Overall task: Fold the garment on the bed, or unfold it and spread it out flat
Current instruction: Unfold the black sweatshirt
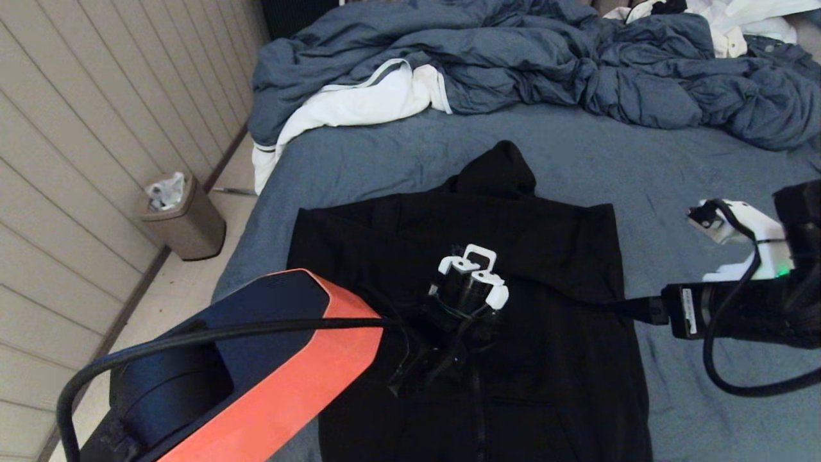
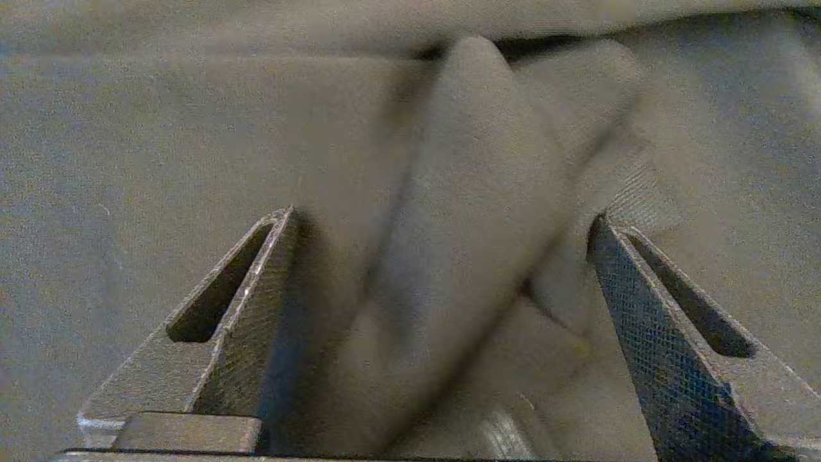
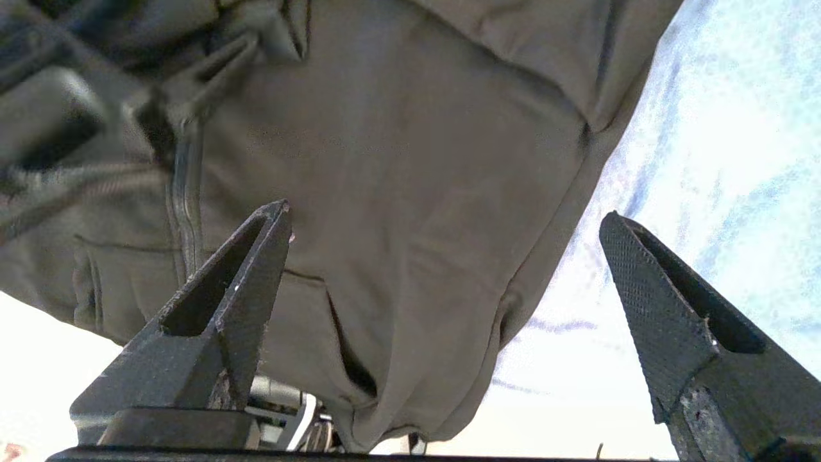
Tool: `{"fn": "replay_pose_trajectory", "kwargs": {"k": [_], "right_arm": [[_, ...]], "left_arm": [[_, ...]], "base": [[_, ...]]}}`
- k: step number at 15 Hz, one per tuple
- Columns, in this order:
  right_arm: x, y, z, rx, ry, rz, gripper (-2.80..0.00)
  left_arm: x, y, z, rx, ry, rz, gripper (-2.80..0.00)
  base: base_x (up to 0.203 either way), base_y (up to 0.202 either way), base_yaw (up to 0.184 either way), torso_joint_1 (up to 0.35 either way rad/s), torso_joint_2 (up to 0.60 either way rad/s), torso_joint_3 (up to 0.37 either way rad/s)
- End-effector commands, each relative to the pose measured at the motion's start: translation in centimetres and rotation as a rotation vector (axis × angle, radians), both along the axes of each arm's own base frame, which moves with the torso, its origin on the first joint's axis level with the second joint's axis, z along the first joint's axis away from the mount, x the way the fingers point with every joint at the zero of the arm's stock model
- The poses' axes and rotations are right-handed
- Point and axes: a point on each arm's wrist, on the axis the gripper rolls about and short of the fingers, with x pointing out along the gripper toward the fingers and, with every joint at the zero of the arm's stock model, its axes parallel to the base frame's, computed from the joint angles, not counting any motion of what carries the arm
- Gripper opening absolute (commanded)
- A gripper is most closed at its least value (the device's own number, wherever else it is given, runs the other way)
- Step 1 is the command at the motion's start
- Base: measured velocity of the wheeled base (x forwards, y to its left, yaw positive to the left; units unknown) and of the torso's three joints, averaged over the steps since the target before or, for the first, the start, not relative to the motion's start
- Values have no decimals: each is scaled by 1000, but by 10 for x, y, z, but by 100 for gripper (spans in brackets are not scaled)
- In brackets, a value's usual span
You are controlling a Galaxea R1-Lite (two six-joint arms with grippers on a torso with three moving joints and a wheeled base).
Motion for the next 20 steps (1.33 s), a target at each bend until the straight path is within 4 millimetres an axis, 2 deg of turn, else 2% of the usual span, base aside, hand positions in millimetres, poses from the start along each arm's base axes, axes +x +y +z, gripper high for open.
{"fn": "replay_pose_trajectory", "kwargs": {"k": [1, 2, 5, 7, 11, 16, 18, 20], "right_arm": [[-1, 0, -1, 2, 3, -2, 0], [-1, 0, -1, 1, 3, -1, 0], [1, 0, -2, 1, 9, 0, 0], [1, 0, -1, 1, 6, 0, 0], [1, 0, -2, 1, 10, 0, 0], [0, 0, 0, 5, 3, 3, 0], [0, 0, 0, 5, 2, 3, 0], [-1, 0, 0, 6, 2, 2, 0]], "left_arm": [[10, 2, -5, 7, 4, 21, -93], [12, 4, -7, 16, 9, 24, -280], [16, 7, -12, 22, 15, 29, -280], [15, 9, -4, 9, 9, 28, -280], [6, 20, 35, -40, -25, 35, -280], [-13, 49, 72, -58, -41, 45, -280], [-6, 69, 95, -90, -73, 95, -280], [9, 98, 121, -126, -109, 167, -280]], "base": [[0, 0, 0, 0, 0, 0], [0, 0, 0, 0, 0, 0], [0, 0, 0, 0, 0, 0], [0, 0, 0, 0, 0, 0], [0, 0, 0, 0, 0, 0], [0, 0, 0, 0, 0, 0], [0, 0, 0, 0, 0, 0], [0, 0, 0, 0, 0, 0]]}}
